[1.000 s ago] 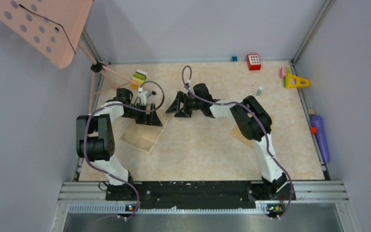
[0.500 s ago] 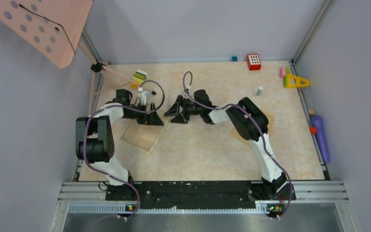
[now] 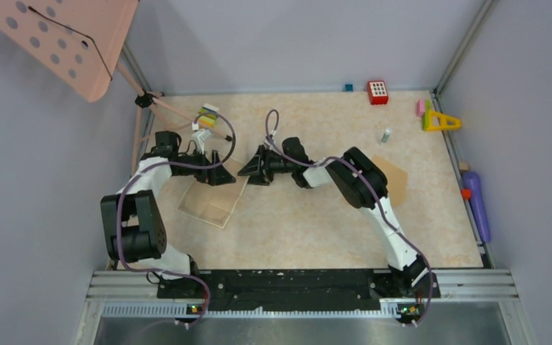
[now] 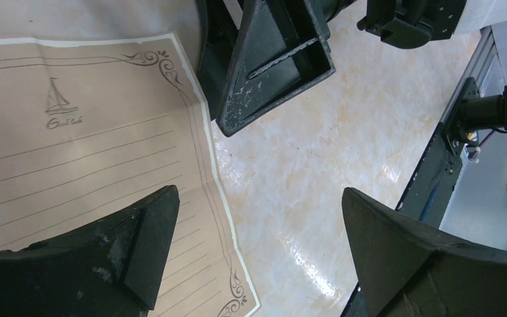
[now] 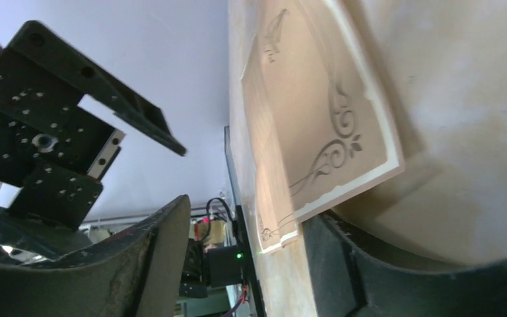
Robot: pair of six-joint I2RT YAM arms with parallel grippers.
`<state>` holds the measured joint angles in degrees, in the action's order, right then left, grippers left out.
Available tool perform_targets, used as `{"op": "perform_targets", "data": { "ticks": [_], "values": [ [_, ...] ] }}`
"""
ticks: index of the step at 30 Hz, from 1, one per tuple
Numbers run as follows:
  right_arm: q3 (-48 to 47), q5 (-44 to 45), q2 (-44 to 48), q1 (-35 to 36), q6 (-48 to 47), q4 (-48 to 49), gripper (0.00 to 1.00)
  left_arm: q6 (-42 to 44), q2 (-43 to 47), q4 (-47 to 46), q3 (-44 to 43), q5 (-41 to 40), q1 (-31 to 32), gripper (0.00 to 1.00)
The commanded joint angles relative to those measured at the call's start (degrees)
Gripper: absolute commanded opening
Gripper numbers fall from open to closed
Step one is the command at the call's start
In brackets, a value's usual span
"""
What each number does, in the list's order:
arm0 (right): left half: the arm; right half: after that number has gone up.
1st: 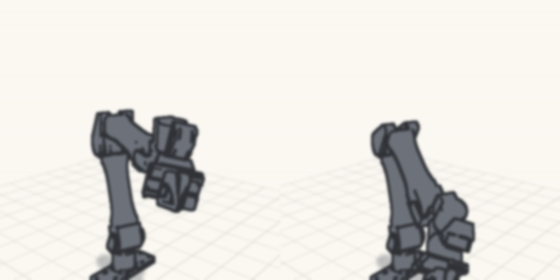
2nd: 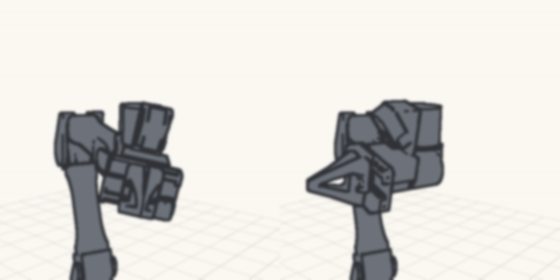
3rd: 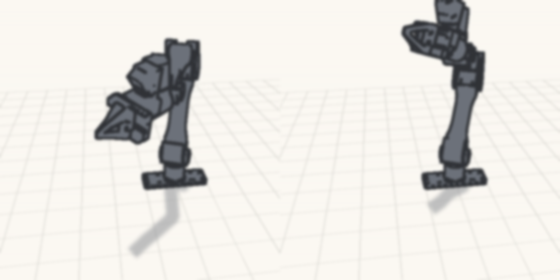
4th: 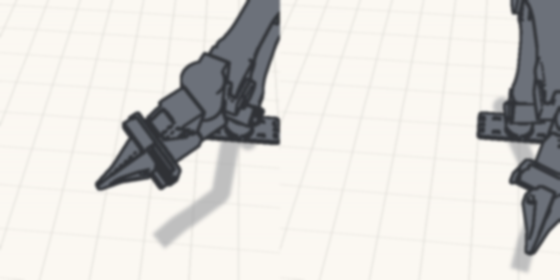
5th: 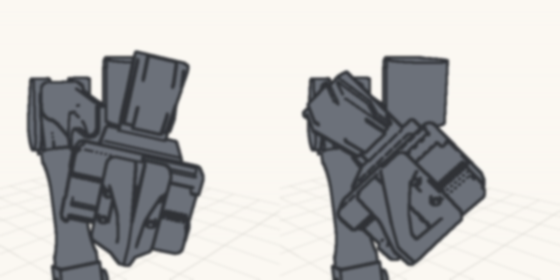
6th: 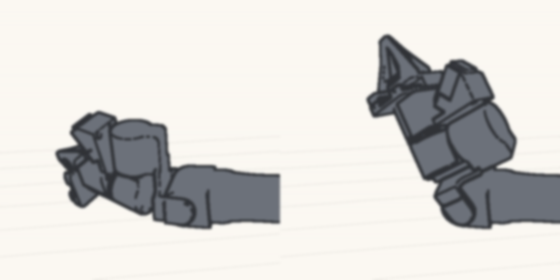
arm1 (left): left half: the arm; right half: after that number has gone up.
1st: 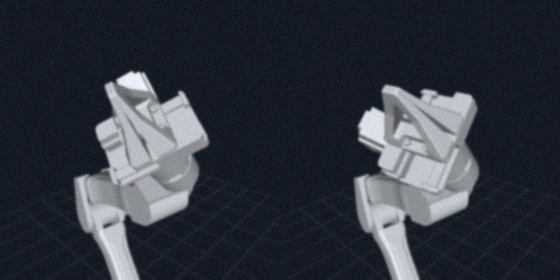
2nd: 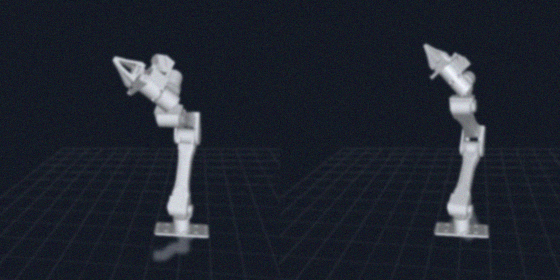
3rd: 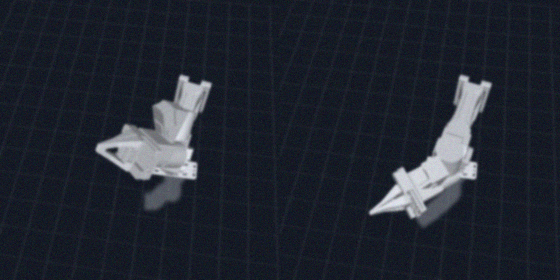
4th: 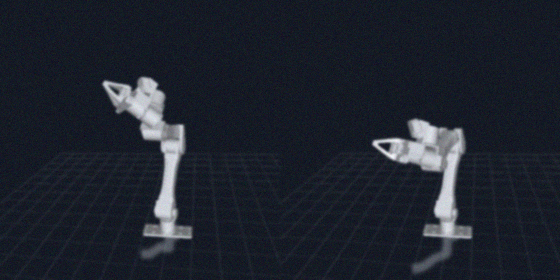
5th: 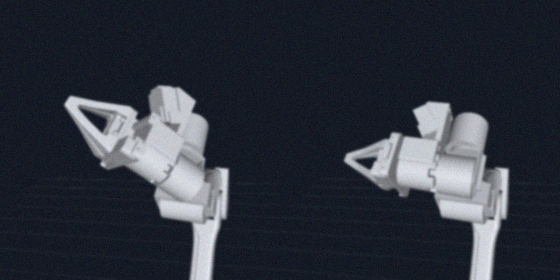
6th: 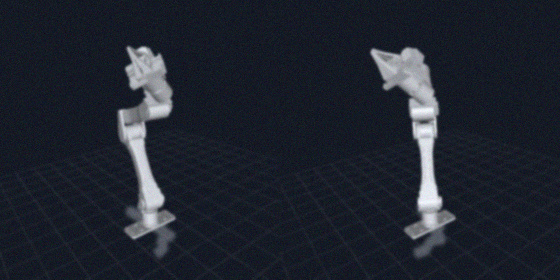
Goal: Place the letter into the envelope and seal it
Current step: Pick up the letter from the center of the board.
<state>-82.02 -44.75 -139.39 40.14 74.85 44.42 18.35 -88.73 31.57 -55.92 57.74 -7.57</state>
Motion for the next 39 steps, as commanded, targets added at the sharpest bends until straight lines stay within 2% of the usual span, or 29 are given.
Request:
{"op": "perform_targets", "data": {
  "ticks": [1,3,6,12,18,21,26,33,39],
  "values": [
    [-1.6,1.4,-3.6,1.0,-3.7,-4.6,0.54,3.0,2.9,1.3,0.3,4.1,-2.3,0.98],
    [-2.9,1.4,-4.0,1.1,-5.6,-7.3,0.42,3.3,3.1,1.7,0.0,4.3,-2.7,0.98],
    [-4.7,1.2,-4.4,1.1,-8.5,-10.4,0.33,3.5,3.3,2.2,-0.2,4.7,-3.3,0.98],
    [-9.0,-1.2,-4.7,1.1,-13.8,-14.0,0.0,4.0,3.7,2.5,-0.3,4.8,-4.0,0.98],
    [-15.0,-3.1,-3.1,0.8,-23.6,-22.8,0.0,5.3,4.0,4.1,-1.1,5.2,-4.5,0.98],
    [-17.1,-2.4,-0.2,0.2,-30.9,-30.8,0.0,6.5,5.3,6.0,-2.4,5.6,-5.1,0.98],
    [-15.8,2.1,9.6,-2.3,-41.6,-39.3,0.0,7.6,10.8,6.7,-4.6,5.5,-5.5,0.99],
    [-13.0,6.6,23.5,-4.3,-53.4,-46.8,0.0,4.1,12.1,6.3,-13.0,8.8,-5.5,0.99],
    [-16.7,12.1,30.7,-5.4,-65.0,-59.2,0.0,-4.7,13.9,-5.1,-13.9,11.6,-4.6,0.99]
  ]
}}
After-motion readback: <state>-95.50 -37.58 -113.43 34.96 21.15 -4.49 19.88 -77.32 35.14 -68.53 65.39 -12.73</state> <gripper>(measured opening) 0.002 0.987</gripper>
